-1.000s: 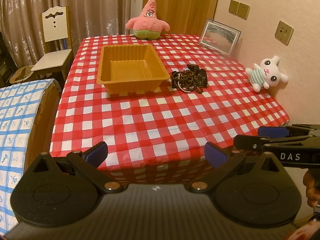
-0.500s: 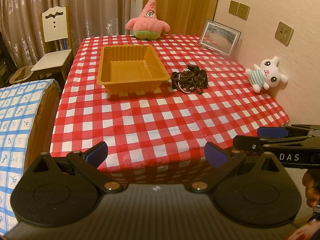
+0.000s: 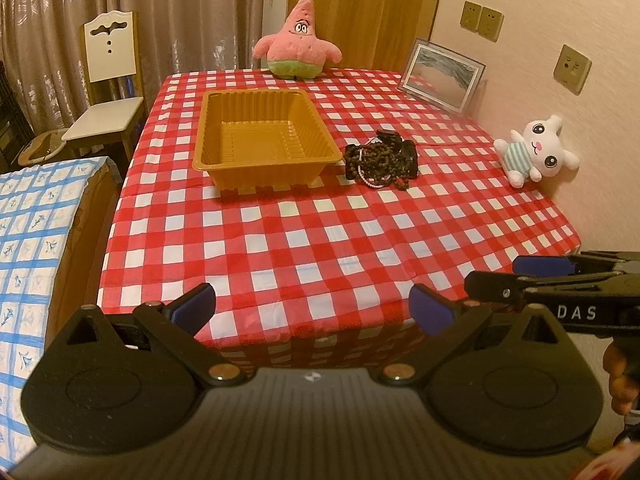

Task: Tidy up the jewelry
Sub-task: 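Reach the left tool to the orange tray and grasp its rim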

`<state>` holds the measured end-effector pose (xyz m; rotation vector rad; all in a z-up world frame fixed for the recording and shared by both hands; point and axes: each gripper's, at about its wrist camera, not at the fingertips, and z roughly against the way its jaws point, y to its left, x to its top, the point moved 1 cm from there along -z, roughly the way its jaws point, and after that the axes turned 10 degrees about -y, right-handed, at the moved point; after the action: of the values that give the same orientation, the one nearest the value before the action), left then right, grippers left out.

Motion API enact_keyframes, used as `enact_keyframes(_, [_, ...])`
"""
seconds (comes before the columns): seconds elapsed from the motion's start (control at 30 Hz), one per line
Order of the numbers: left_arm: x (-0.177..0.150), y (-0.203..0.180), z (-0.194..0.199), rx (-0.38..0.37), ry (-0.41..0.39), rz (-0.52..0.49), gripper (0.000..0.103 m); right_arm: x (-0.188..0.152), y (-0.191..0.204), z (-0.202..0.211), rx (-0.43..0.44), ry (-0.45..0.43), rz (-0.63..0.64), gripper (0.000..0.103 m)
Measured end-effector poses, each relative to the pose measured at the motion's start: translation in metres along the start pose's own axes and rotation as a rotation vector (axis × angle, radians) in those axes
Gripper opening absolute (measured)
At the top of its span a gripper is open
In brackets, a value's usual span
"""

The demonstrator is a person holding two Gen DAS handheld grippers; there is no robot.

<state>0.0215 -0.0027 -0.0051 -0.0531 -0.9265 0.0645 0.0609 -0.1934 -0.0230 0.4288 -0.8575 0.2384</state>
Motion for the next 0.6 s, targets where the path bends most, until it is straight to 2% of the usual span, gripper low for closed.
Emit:
enact_keyframes(0.17, [0.003,-0.002,-0.008,0.007,0.000,0.008,0.103,0.003,-0.014,-0.011,-0.017,0.006,-0.028,0.069])
enact_keyframes(0.37, [0.009,0.015,-0.035,0.034,-0.023,0.048,0.102,0.010,-0.035,-0.026,-0.032,-0.012,-0.058,0.069])
enact_keyframes(0.6, [0.016,0.048,-0.074,0.092,-0.045,0.193,0.097,0.026,-0.068,-0.055,-0.050,-0.035,-0.087,0.069])
